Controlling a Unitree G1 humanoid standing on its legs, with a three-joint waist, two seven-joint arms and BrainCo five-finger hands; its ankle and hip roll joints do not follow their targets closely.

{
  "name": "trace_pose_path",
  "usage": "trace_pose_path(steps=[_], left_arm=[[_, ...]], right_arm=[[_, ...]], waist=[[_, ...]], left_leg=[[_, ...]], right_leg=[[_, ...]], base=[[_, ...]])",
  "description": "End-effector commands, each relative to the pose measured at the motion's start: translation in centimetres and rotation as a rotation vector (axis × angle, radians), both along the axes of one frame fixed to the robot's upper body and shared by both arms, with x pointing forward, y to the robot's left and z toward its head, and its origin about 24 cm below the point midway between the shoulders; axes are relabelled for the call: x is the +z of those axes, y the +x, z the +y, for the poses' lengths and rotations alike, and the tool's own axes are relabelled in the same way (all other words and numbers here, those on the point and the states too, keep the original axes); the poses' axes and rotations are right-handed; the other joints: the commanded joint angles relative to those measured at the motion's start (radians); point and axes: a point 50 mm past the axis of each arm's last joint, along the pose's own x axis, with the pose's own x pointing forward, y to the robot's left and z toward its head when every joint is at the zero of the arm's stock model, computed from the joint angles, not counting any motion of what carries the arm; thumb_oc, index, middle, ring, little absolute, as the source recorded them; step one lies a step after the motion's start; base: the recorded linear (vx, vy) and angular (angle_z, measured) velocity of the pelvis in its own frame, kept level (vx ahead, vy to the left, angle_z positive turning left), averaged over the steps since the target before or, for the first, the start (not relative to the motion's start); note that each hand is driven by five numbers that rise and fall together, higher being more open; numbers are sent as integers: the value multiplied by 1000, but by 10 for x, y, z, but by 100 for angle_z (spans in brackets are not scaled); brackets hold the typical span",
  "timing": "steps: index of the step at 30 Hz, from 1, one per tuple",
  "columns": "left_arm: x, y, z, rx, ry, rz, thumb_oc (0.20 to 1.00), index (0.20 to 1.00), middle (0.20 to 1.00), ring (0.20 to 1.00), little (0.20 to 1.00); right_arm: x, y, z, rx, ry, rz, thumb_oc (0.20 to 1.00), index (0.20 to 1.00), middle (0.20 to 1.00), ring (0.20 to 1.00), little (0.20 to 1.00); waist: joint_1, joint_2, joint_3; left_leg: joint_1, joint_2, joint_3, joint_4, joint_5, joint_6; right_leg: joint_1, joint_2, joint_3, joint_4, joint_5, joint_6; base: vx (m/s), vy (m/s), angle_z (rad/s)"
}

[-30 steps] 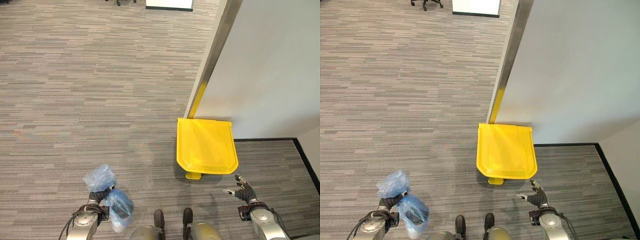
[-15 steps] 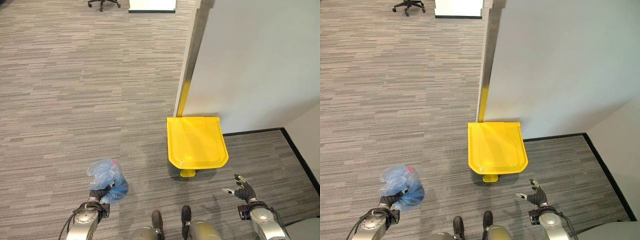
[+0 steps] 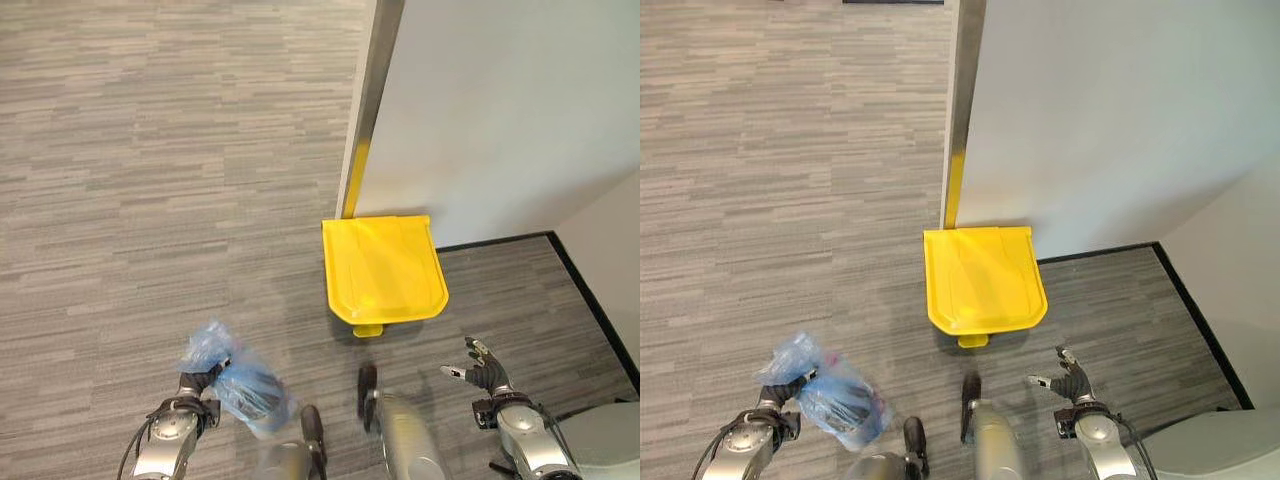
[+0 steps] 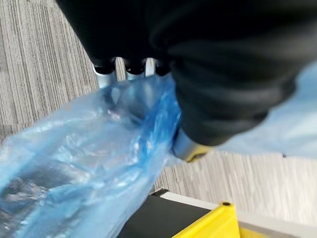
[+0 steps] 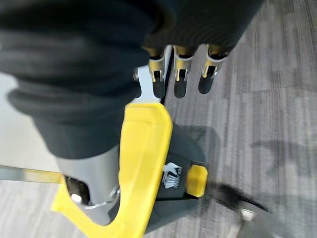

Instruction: Gather garbage on tea table into small bin, then transfer packed bag to large trash can.

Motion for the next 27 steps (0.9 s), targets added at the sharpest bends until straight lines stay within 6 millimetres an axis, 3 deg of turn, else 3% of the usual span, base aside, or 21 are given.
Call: trace_pose_path(steps=[1, 5, 7, 14, 20, 24, 27], left_arm=[[24, 10, 16, -5, 68, -116, 200, 200, 200, 200, 200], [27, 14, 11, -33, 65, -129, 200, 200, 200, 200, 200], [24, 15, 8, -26, 45, -125, 200, 200, 200, 200, 200], [23, 19, 8, 2, 26, -135, 200, 200, 200, 200, 200], [20, 16, 5, -19, 17, -121, 200, 200, 200, 200, 200], [17, 14, -2, -70, 19, -100, 200, 200, 200, 200, 200], [16, 14, -3, -57, 15, -99, 200, 200, 200, 200, 200]], right_arm=[[10, 7, -12, -39, -20, -53, 1000, 1000, 1000, 1000, 1000], [10, -1, -23, -86, -21, -53, 1000, 1000, 1000, 1000, 1000], [11, -3, -30, -130, -18, -59, 1000, 1000, 1000, 1000, 1000], [13, -5, -42, -262, 43, -108, 1000, 1000, 1000, 1000, 1000], [7, -4, -31, -241, 95, -89, 1000, 1000, 1000, 1000, 1000], [10, 10, -13, -113, 66, -85, 1000, 1000, 1000, 1000, 1000], [13, 13, -12, -155, 79, -112, 1000, 1000, 1000, 1000, 1000]], waist=[[-28, 14, -38], [-49, 6, -61], [-67, 10, -75], [-106, 36, -111], [-107, 41, -119], [-98, 42, -124], [-102, 45, -125]], left_leg=[[139, -2, -130, 78, -207, -94], [164, -8, -179, 120, -266, -122], [158, 28, -181, 161, -286, -138], [186, 69, -171, 75, -246, -156], [201, 60, -150, 32, -256, -144], [214, 43, -150, 26, -271, -128], [226, 39, -145, 16, -274, -124]], right_leg=[[66, 19, -42, -68, 101, 4], [75, -3, 7, -66, 146, -14], [68, -6, -2, -21, 144, -29], [44, 32, -20, -14, 137, -30], [28, 50, 9, -34, 159, -19], [30, 47, 28, -42, 173, -13], [33, 47, 34, -44, 176, -13]], base=[[264, -76, 58], [273, -110, 54], [261, -169, 41], [98, -35, 18], [-11, 41, -6], [-21, 34, -10], [0, 41, -14]])
